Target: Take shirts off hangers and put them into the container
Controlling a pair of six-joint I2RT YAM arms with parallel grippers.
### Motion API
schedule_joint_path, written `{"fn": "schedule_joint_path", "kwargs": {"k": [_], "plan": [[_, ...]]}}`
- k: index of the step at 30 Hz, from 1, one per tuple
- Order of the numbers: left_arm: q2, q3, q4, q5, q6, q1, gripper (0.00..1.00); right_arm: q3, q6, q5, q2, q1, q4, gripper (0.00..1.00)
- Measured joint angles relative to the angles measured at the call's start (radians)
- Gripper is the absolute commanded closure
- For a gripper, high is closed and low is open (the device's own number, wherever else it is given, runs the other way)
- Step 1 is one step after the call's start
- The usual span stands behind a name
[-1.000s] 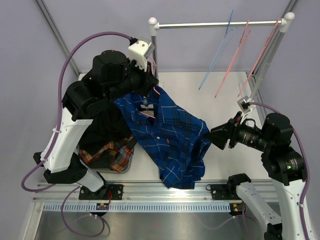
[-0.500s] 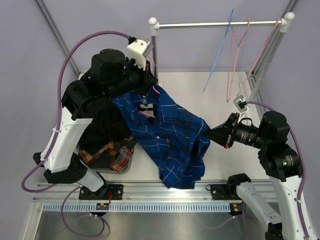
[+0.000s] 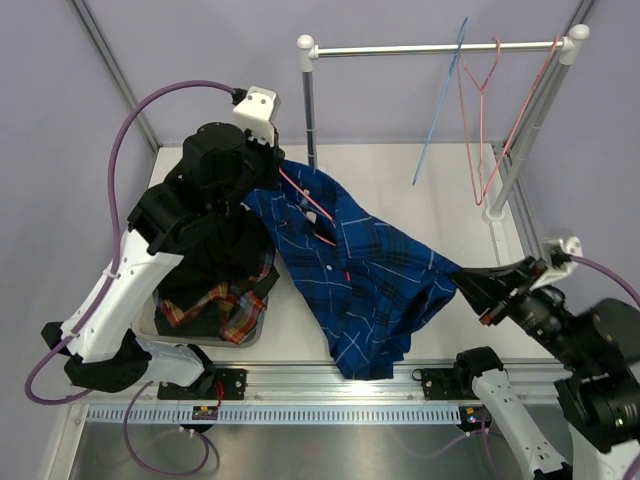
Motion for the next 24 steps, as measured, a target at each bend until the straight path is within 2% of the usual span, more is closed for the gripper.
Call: {"fn": "schedule_joint_path", "kwargs": {"k": [7,15,24], "plan": [[-0.132,-0.138,0.085,0.004,-0.02,0.003,1.0,0.055,0.043,0.277,-0.117,0.001,-0.024,1.0],[-0.307,-0.195,0.18,0.034,-0.034,0.0,1.0,-0.014,0.12,0.352,-0.279,0.004,-0.031,1.0],[-0.418,-0.213,0.162,0.112,-0.065,-0.002,1.0,-0.015,0.227,0.4,-0.252,0.007,-0.038,1.0]]}}
